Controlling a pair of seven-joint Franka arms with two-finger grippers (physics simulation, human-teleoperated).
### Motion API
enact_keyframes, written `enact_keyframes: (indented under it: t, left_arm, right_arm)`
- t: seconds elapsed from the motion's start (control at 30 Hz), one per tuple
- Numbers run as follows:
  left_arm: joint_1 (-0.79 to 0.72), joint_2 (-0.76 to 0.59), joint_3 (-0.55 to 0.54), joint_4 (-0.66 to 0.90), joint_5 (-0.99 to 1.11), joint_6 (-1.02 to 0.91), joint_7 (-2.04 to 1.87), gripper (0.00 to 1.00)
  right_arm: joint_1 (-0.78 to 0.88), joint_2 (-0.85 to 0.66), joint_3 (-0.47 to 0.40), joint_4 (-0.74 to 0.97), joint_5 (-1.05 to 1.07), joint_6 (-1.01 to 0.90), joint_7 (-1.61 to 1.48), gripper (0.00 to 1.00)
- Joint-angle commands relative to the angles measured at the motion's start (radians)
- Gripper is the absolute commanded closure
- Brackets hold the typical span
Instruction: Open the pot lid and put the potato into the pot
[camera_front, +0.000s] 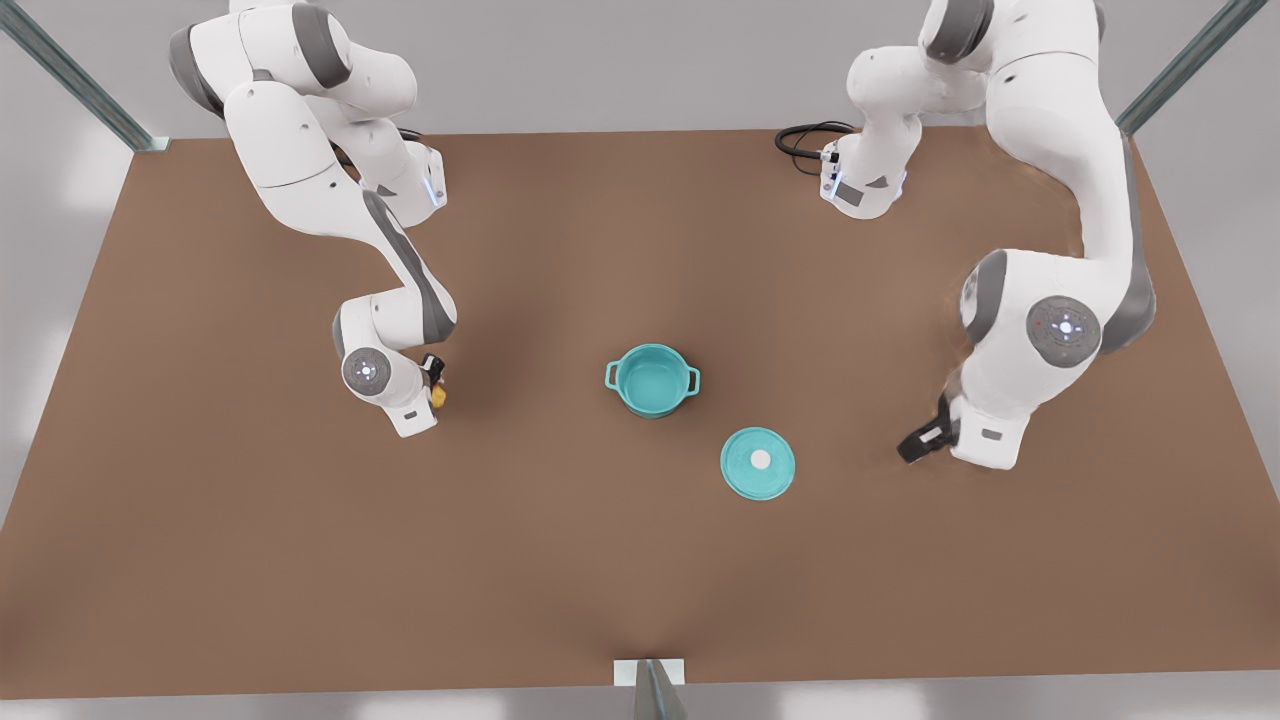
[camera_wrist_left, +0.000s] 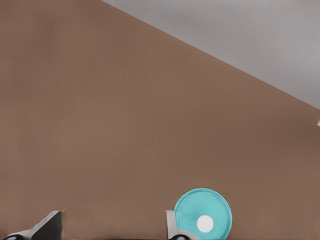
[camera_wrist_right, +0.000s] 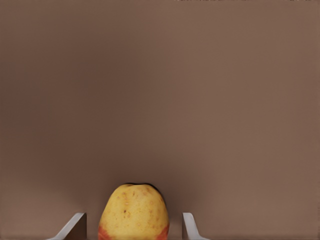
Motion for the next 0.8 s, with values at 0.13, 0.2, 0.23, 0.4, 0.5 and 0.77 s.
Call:
enact_keyframes:
  t: [0.13, 0.2, 0.23, 0.4, 0.5, 0.77]
  left_arm:
    - [0.094, -0.196, 0.106, -0.127, -0.163, -0.356, 0.708, 0.0]
    - [0.096, -0.258, 0.146, -0.193, -0.191, -0.367, 0.739, 0.0]
    - [0.108, -0.307, 0.166, -0.257, -0.202, -0.352, 0.739, 0.0]
    - [0.116, -0.367, 0.216, -0.319, -0.22, -0.31, 0.739, 0.0]
    - [0.116, -0.372, 0.224, -0.319, -0.219, -0.335, 0.742, 0.0]
    - [0.116, -0.383, 0.226, -0.32, -0.214, -0.336, 0.743, 0.0]
  right_arm:
    - [0.001, 0.006, 0.0, 0.0, -0.001, 0.001, 0.003, 0.27]
    - [0.001, 0.014, 0.0, 0.002, -0.001, 0.005, 0.003, 0.28]
    - [0.001, 0.017, 0.0, 0.004, -0.001, 0.007, 0.003, 0.28]
    - [0.001, 0.017, 0.0, 0.007, -0.001, -0.002, 0.002, 0.46]
    - [0.001, -0.024, 0.002, 0.011, -0.001, -0.087, 0.008, 0.48]
    - [0.021, -0.113, 0.035, 0.135, 0.12, -0.352, 0.022, 0.48]
